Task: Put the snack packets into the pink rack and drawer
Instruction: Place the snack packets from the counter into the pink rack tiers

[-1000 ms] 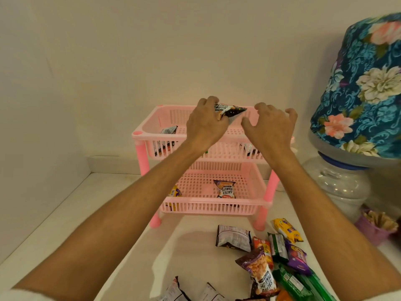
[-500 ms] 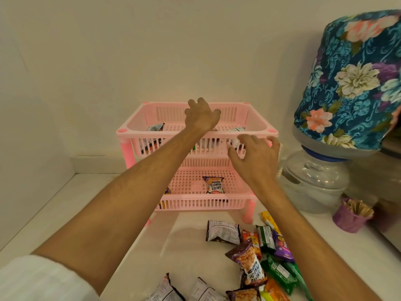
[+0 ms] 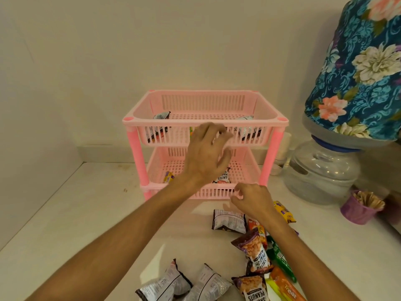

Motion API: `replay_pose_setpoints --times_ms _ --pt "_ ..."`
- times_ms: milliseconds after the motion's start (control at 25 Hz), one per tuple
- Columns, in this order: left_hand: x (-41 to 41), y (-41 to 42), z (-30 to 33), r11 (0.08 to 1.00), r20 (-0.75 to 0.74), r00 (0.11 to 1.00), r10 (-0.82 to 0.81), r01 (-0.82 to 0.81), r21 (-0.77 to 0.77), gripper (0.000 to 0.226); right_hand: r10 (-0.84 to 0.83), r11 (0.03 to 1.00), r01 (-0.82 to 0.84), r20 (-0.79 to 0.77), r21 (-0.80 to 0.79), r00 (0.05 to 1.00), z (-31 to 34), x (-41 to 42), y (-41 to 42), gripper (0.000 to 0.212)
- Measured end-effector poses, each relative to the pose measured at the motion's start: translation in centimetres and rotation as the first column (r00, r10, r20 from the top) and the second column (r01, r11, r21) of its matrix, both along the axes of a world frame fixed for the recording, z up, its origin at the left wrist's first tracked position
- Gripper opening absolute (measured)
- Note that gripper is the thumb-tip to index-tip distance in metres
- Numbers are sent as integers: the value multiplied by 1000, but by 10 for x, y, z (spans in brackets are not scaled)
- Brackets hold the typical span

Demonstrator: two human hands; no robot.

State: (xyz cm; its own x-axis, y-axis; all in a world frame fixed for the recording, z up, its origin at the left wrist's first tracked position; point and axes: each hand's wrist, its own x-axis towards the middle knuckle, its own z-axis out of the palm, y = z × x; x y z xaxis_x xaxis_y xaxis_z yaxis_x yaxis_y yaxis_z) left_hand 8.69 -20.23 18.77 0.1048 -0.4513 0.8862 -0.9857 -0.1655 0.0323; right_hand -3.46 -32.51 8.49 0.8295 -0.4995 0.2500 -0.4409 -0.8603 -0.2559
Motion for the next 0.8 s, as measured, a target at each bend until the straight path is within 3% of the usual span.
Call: replay_pose_setpoints --times_ms 120,240,320,440,560,800 --pt "-14 25 -49 989 0 998 -65 65 130 27 19 1000 -15 -228 22 973 -36 -1 -6 41" --pt "-17 52 -90 938 -128 990 -53 93 333 30 52 999 -42 -423 33 904 -65 -1 -11 53" --pt "-18 69 -109 807 -290 955 68 119 579 40 87 996 -67 -485 57 870 -80 -1 -12 59" --pt "-22 90 -137 445 -301 905 300 147 883 60 129 991 -93 -541 94 831 -97 0 -10 74" --pt "-27 109 -155 234 -320 840 438 237 943 75 136 990 -98 -547 98 826 -107 5 -5 85" --pt "-33 149 -171 0 -266 742 616 337 941 94 120 992 -122 -561 34 819 -112 14 -4 79"
